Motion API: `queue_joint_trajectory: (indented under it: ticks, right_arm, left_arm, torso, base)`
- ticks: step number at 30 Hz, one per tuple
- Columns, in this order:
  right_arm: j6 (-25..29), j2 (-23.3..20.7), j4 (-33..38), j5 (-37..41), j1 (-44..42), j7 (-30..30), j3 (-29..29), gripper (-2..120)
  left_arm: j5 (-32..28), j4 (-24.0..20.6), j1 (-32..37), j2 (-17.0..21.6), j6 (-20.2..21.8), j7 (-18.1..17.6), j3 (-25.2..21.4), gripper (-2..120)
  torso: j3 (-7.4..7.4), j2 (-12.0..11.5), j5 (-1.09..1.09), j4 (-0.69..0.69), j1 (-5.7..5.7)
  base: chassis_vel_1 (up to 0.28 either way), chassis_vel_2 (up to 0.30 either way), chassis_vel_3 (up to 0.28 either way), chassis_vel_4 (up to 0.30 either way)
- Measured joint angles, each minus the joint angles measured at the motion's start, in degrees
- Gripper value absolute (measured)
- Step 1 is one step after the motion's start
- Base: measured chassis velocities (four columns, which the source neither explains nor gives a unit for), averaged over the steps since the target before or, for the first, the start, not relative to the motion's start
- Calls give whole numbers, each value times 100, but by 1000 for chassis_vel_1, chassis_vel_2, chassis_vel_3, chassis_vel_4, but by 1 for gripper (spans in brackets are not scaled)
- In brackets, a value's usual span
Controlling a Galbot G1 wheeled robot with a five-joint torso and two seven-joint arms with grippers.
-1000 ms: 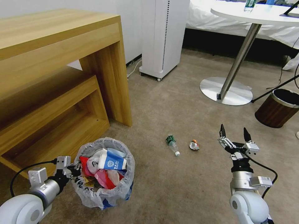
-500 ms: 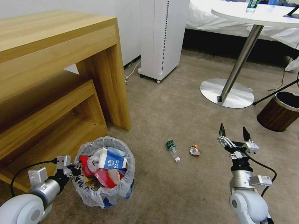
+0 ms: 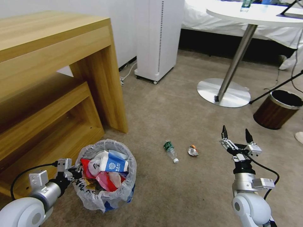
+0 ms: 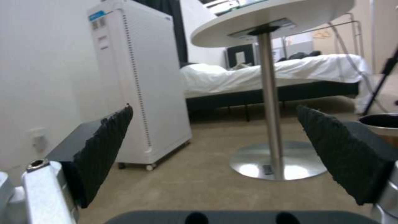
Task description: Pick up the trash bin and place the garbage on the floor into it.
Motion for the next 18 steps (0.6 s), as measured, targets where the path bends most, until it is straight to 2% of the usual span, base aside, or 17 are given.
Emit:
queue_joint_trajectory:
  ticks: [18]
  right_arm:
    - [226, -15, -122, -40, 40, -60, -13, 100]
  left_arm:
    - [-5, 66, -13, -18, -1, -14, -1, 1]
  torso:
    - [0, 0, 0, 0, 0]
  base:
    - [-40, -41, -40, -37]
